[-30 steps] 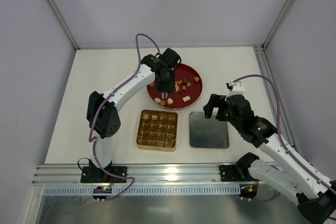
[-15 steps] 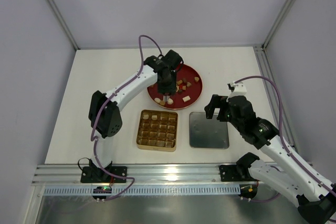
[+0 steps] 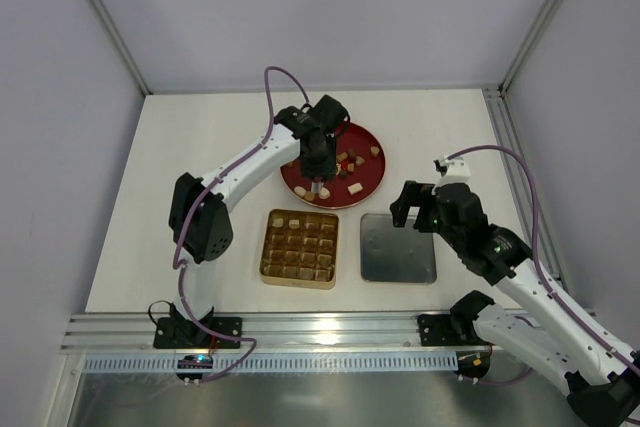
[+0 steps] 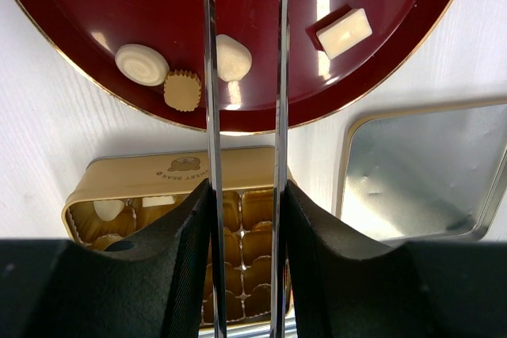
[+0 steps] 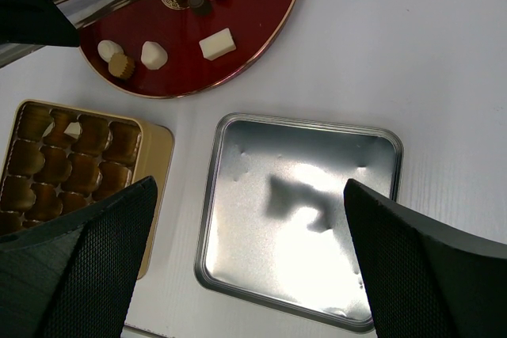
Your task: Pack the chocolate
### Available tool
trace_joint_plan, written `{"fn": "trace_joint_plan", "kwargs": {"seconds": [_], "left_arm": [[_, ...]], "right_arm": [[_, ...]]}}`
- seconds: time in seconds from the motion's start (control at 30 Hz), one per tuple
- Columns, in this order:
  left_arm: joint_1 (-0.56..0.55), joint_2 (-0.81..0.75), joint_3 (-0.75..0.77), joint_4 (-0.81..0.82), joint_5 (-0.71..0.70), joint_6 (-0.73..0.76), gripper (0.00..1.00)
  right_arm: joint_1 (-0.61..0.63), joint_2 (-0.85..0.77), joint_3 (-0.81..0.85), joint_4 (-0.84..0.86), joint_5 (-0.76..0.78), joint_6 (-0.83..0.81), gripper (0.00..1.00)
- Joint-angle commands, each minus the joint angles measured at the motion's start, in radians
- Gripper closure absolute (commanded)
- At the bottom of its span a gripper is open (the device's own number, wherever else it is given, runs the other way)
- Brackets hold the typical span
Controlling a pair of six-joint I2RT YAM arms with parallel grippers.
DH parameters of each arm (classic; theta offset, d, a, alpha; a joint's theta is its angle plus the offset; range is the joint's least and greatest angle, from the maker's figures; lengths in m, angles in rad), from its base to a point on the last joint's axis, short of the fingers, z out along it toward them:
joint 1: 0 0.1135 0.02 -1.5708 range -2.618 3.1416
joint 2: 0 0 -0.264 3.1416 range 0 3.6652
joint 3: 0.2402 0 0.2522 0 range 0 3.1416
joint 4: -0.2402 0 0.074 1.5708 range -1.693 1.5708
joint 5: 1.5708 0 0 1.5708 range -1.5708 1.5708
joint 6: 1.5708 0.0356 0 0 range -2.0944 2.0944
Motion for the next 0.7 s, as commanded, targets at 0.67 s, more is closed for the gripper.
{"fn": "trace_joint_plan", "kwargs": {"seconds": [0.67], "left_arm": [[-0.005, -0.051, 0.031, 0.038, 0.001, -0.013, 0.6]], "right_arm": [[-0.007, -0.016, -0.014, 0.019, 0.012, 0.0, 0.0]]}}
